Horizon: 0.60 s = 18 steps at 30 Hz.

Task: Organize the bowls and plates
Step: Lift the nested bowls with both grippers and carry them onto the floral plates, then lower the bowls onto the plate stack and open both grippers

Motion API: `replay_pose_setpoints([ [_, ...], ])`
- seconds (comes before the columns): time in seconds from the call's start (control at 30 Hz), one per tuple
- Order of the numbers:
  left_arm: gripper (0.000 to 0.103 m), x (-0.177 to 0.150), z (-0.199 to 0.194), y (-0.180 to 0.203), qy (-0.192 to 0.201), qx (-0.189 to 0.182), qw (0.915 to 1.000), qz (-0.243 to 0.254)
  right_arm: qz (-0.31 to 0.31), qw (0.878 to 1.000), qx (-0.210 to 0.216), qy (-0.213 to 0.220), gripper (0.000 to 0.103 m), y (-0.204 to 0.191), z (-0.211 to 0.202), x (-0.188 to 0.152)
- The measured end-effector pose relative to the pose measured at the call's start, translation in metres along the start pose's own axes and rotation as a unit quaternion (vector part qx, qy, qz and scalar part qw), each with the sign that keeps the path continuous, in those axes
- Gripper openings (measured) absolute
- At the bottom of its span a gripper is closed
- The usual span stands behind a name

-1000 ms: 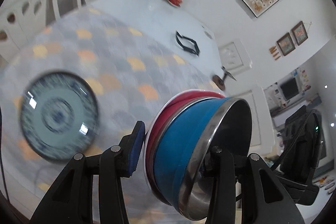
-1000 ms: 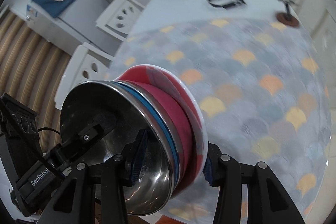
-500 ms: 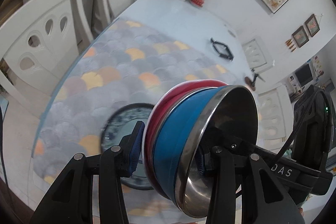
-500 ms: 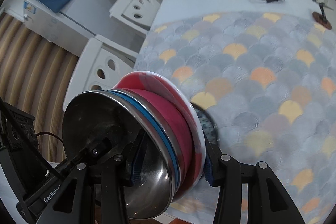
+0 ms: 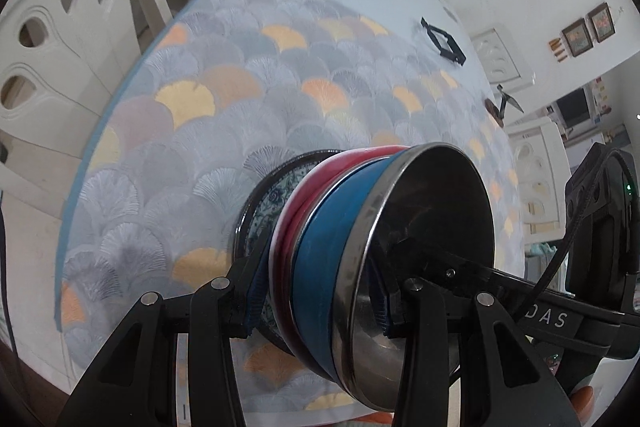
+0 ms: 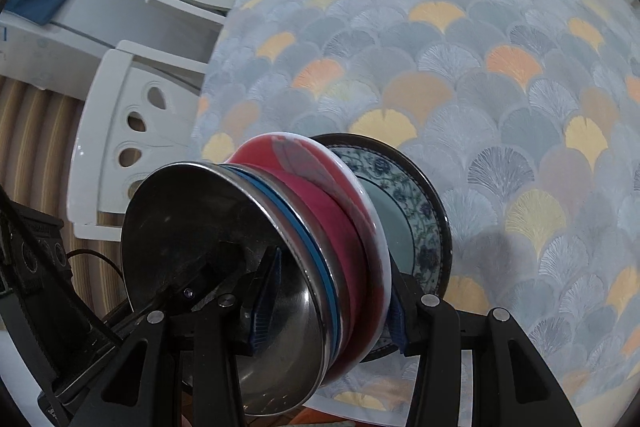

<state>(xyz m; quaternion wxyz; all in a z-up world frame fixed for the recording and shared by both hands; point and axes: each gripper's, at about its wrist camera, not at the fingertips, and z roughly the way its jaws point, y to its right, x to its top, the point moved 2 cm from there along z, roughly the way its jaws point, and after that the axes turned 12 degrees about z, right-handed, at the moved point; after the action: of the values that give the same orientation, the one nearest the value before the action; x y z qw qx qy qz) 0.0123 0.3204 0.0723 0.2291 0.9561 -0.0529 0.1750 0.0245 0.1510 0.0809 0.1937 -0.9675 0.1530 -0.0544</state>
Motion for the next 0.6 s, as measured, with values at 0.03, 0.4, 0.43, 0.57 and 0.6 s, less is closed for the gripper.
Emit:
replay_pose_setpoints([
  [0.03, 0.039, 0.000, 0.002, 0.000, -0.002, -0.002, 1.0000, 0.001, 0.002, 1.000, 0.000, -0.001, 0.046, 0.001, 0.001, 0.000],
  [0.4, 0.039, -0.002, 0.008, -0.003, -0.006, -0.030, 0.9995, 0.004, 0.035, 0.999, 0.017, -0.011, 0.046, 0.022, 0.006, 0.008],
  [0.43, 0.039, -0.001, 0.006, -0.004, -0.002, -0.033, 0.9994, 0.002, 0.038, 0.999, 0.023, -0.011, 0.046, 0.024, 0.003, 0.009],
  [0.57, 0.039, 0.003, -0.009, -0.004, 0.022, -0.035, 0.9991, 0.009, 0.034, 0.999, 0.026, 0.007, 0.052, 0.027, -0.013, 0.009],
  [0.6, 0.039, 0.004, -0.013, -0.003, 0.026, -0.034, 0.9990, 0.012, 0.032, 0.999, 0.025, 0.013, 0.054, 0.028, -0.018, 0.009],
])
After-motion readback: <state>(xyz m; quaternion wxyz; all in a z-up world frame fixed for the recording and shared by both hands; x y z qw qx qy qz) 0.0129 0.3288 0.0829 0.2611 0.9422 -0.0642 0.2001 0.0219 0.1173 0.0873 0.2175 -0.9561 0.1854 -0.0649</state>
